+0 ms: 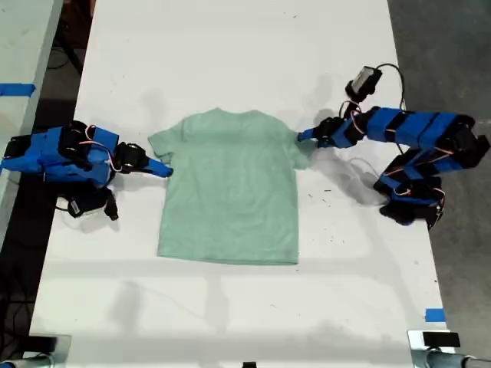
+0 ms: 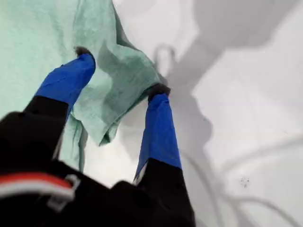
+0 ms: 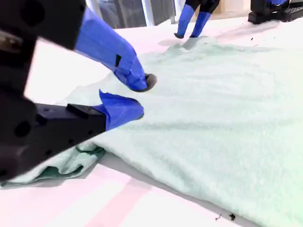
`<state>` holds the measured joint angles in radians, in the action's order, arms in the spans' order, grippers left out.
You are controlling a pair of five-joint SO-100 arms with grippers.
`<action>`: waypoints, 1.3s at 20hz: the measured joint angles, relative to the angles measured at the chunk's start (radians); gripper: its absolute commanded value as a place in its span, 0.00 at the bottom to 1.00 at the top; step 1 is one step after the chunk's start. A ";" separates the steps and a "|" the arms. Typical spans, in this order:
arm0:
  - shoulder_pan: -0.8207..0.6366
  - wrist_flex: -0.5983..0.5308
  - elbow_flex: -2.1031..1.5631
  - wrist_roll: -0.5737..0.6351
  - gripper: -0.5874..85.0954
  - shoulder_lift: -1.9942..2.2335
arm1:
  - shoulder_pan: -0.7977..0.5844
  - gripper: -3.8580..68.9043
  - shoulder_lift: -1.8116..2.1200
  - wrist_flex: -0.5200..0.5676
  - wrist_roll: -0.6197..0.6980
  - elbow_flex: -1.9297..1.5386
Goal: Fold t shirt
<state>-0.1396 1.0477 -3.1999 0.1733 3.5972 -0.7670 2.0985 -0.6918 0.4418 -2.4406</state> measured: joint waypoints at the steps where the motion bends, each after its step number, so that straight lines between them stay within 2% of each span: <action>1: 0.000 0.000 0.000 0.000 0.07 0.000 | 0.000 0.07 -0.115 -0.051 0.000 0.092; 3: 0.000 0.000 0.000 0.000 0.07 0.000 | -0.006 0.07 -0.290 -0.161 0.000 0.281; 7: 0.000 0.000 0.000 0.000 0.07 0.000 | -0.006 0.07 -0.216 -0.209 0.002 0.291; 9: 0.000 0.000 0.000 0.000 0.07 0.000 | 0.003 0.07 -0.190 -0.273 0.041 0.393; 13: 0.000 0.000 0.000 0.000 0.07 0.000 | 0.170 0.07 -0.397 -0.431 0.115 0.861; 17: 0.000 0.000 0.000 0.000 0.07 0.000 | 0.337 0.07 -0.753 -0.433 0.141 1.249; 18: 0.000 0.000 0.000 0.000 0.07 0.000 | 0.371 0.10 -0.838 -0.433 0.141 1.321; 19: 0.000 0.000 0.000 0.000 0.07 0.000 | 0.399 0.28 -0.908 -0.433 0.143 1.378; 20: 0.000 0.000 0.000 0.000 0.07 0.000 | 0.423 0.41 -0.954 -0.433 0.143 1.404; 22: 0.000 0.000 0.000 0.000 0.07 0.000 | 0.446 0.43 -0.965 -0.449 0.143 1.407; 24: 0.000 0.000 0.000 0.000 0.07 0.000 | 0.434 0.40 -0.913 -0.503 0.143 1.404; 25: 0.000 0.000 0.000 0.000 0.07 0.000 | 0.405 0.21 -0.845 -0.546 0.143 1.378; 26: 0.000 0.000 0.000 0.000 0.07 0.000 | 0.374 0.07 -0.758 -0.591 0.143 1.344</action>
<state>-0.1396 1.0477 -3.1999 0.1733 3.5972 -0.3927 1.3407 -1.2824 0.5844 -1.0968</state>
